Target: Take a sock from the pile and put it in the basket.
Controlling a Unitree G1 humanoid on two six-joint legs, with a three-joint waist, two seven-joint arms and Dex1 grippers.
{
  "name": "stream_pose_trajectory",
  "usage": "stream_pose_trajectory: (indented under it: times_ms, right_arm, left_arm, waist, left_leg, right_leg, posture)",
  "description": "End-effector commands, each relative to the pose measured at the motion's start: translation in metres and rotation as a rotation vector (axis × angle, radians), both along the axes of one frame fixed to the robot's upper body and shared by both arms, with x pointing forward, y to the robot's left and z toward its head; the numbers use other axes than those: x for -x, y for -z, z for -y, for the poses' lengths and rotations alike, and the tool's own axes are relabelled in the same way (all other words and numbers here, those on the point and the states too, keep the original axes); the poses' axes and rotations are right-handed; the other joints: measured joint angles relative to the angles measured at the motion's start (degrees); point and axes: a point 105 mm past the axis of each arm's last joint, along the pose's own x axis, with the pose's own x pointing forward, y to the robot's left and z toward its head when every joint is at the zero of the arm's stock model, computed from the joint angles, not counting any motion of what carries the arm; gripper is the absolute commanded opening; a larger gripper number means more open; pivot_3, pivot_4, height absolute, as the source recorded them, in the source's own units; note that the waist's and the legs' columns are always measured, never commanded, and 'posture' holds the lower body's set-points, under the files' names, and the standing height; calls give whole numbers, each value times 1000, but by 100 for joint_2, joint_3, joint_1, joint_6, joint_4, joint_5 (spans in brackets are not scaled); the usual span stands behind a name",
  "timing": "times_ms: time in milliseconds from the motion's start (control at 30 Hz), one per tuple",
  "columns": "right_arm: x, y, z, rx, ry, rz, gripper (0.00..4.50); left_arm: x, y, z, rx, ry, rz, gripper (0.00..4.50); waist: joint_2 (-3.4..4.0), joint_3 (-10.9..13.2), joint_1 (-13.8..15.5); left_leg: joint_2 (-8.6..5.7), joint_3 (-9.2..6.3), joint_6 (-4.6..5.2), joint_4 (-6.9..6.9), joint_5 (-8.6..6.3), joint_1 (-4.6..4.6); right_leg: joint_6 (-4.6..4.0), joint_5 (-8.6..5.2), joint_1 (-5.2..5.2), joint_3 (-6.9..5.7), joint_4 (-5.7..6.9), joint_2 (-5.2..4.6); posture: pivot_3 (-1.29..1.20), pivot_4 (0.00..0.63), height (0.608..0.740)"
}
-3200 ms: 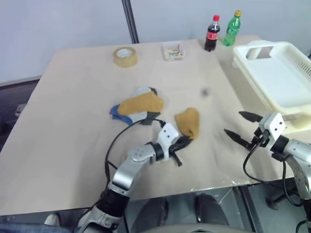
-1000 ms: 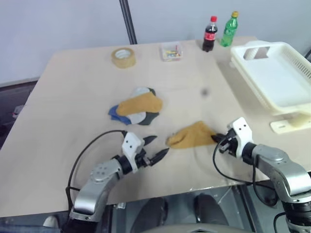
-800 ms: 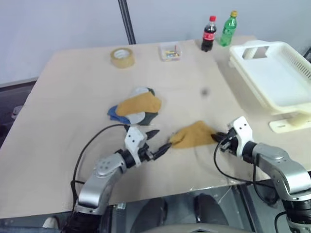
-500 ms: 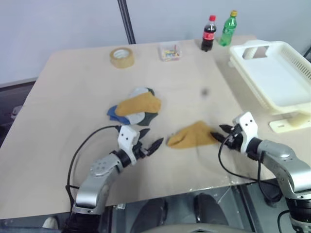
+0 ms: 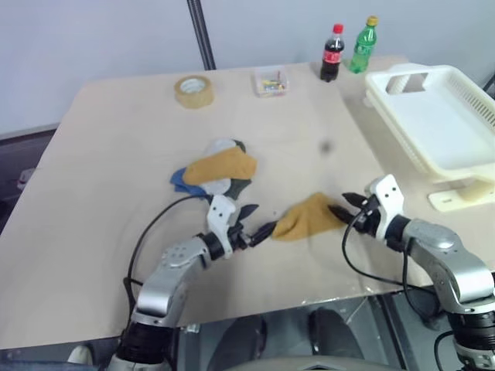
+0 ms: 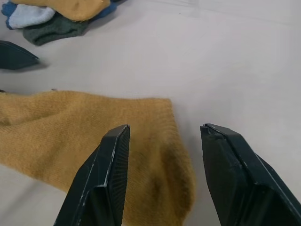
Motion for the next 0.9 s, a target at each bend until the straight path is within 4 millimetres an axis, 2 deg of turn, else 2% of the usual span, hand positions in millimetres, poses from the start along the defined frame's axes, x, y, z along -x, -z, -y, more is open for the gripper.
stream_pose_trajectory:
  times_ms: [33, 167, 233, 400, 533, 667, 800, 900]
  right_arm:
    - [1, -7, -5, -8, -8, 44, 2447]
    - [2, -3, -5, 3, -6, 40, 2447]
    - [2, -2, -5, 6, -5, 39, 2447]
    - [2, -1, -7, 5, 1, 44, 2447]
    - [1, -6, -8, -6, -5, 65, 2447]
    - [8, -22, -20, -60, -90, 124, 2447]
    - [19, -21, -30, -23, -185, 156, 2447]
    - [27, -24, -39, -34, -258, 178, 2447]
  left_arm:
    - [-2, -10, 8, 25, 34, 37, 3799]
    - [-2, -34, 6, 159, 35, 87, 3799]
    - [-1, -39, 5, 197, 37, 85, 3799]
    - [6, -22, 15, 150, 95, 27, 3799]
    - [1, -3, 15, 37, 90, -8, 3799]
    - [-5, 2, 15, 3, 90, -16, 3799]
    - [-14, 13, 10, -74, 62, -15, 3799]
    - [-12, 14, 11, -80, 66, -11, 3799]
  waist:
    - [0, 0, 4]
    - [0, 0, 3]
    - [-1, 0, 0]
    - [-1, 0, 1]
    - [-1, 0, 5]
    - [0, 0, 2]
    - [-2, -1, 4]
    - [-1, -1, -4]
  left_leg:
    - [0, 0, 0, 0, 0, -1]
    - [0, -1, 0, 0, 0, -1]
    - [1, -1, -1, 0, 0, -2]
    - [1, 0, -1, 0, 0, -1]
    - [-1, 0, 0, 0, 0, -1]
    - [0, -1, -1, 0, 0, 2]
    - [-1, -1, -1, 1, 0, 3]
    - [0, -1, -1, 1, 1, 6]
  right_leg:
    - [0, 0, 0, 0, 0, 0]
    - [0, 0, -1, 1, -1, -1]
    - [0, 0, -2, 1, 0, -1]
    - [0, 0, -1, 1, 0, 0]
    - [0, 0, -1, 1, 0, 0]
    - [0, 0, -1, 1, 3, 1]
    - [0, 0, 1, 0, 2, 0]
    - [0, 0, 2, 0, 5, 0]
  posture:
    - [0, 150, 740]
    - [0, 150, 740]
    - [0, 150, 740]
    - [0, 150, 740]
    - [0, 150, 740]
    - [0, 150, 740]
    - [0, 150, 740]
    - [0, 150, 740]
